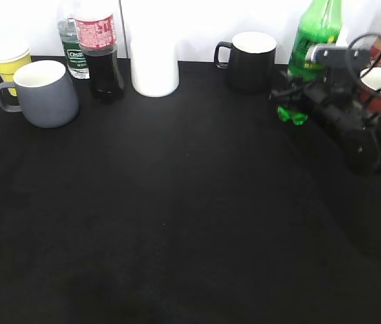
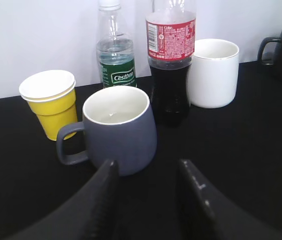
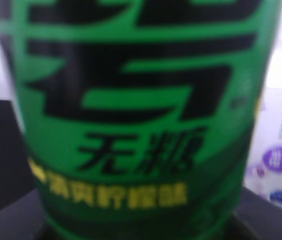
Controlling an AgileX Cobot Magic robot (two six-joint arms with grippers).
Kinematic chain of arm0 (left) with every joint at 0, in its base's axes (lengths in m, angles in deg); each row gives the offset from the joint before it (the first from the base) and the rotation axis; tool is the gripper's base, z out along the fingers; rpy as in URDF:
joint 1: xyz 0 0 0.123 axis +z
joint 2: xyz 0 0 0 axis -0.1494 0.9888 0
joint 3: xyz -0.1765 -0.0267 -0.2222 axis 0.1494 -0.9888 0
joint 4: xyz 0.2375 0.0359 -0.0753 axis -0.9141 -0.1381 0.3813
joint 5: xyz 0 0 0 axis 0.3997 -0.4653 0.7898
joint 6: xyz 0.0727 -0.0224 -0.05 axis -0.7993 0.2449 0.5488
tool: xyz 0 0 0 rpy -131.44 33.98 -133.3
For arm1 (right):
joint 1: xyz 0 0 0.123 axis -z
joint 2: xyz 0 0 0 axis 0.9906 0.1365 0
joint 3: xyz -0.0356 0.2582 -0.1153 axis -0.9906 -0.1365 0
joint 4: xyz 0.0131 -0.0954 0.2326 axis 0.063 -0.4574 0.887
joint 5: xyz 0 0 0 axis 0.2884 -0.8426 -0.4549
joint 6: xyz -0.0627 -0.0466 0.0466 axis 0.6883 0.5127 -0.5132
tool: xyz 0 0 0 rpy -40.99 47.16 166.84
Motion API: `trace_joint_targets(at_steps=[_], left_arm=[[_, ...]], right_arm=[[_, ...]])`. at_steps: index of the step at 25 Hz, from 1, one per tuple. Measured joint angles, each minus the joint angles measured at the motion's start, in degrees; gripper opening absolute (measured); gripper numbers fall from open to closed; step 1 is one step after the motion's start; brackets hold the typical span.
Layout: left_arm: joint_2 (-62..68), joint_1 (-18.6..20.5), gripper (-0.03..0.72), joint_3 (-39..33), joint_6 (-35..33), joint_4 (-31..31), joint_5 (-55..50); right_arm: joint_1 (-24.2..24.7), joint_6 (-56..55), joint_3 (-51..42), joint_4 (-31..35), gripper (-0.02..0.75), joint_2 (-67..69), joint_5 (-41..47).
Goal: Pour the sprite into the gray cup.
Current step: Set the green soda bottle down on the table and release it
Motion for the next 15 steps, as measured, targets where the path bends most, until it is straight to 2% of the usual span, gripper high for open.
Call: trace_joint_targets(at_steps=[1,4,7,9,15], left_arm=[[0.00,0.00,0.297,0.00,0.00,0.00,-0.07],[0.00,0.00,0.297,0.00,0.05,0.05,-0.15],[0.00,0.00,0.297,0.00,0.05,0.05,-0.20],[0.00,0.00,0.297,0.00,0.05,0.05,-0.20],[-0.19,0.00,0.297,0.00,0.05,0.05,-1.98]], right_arm=[[0.00,0.08,0.00,0.00,0.407,0.15,-0.46],[0.00,1.62,-1.83,-2.41,0.508,0.15,-3.06],[0.00,1.84,-4.78,-3.03,0.558,-0.22,-5.97],[0.00,2.00,-6.45,-3.03,0.624,-1.44,-6.36],[0.00,2.23,-14.81,-3.03,0.641,-7.28,-7.25]])
